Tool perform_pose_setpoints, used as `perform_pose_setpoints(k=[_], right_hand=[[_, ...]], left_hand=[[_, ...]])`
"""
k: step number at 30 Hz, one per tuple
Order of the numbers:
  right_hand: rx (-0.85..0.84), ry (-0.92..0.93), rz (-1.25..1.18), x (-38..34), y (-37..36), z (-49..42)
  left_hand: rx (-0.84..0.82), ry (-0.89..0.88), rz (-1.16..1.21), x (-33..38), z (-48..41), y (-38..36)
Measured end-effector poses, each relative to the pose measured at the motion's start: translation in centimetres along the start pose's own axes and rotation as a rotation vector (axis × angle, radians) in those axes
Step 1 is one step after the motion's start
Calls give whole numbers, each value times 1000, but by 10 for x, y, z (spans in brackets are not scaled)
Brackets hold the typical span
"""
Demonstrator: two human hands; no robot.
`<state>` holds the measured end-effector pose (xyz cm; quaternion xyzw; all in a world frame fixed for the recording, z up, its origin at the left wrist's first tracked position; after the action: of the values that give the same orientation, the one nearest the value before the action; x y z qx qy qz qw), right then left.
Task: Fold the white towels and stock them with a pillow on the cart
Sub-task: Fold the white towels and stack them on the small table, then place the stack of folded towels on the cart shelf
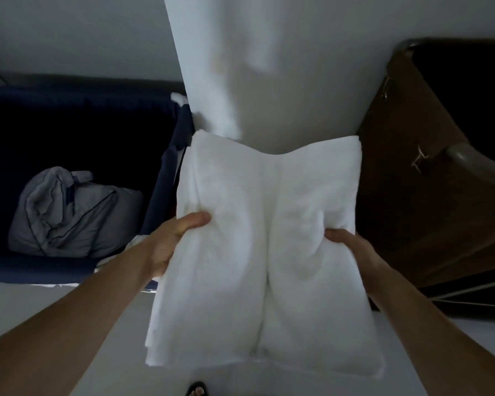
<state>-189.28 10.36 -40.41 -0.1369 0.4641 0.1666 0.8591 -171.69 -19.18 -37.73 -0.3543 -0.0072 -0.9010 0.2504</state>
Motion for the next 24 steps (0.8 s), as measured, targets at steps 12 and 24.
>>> perform_pose_setpoints(k=[12, 24], right_hand=[[40, 235, -77, -29, -5, 118], [296, 324, -152, 40, 104, 273]], left_hand=[[152, -514, -184, 19, 114, -84], [-43, -514, -236, -74, 165, -183]])
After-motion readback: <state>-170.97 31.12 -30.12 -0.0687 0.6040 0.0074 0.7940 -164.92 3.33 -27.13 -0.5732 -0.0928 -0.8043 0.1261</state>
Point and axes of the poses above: each hand's wrist, its own z-axis away from the middle knuckle, its own y-axis out of the back of the hand, x = y × z, the point moved 7 cm from there along -z, towards the middle knuckle, and after that the axes turned 4 degrees about y, right-handed, at the moved point
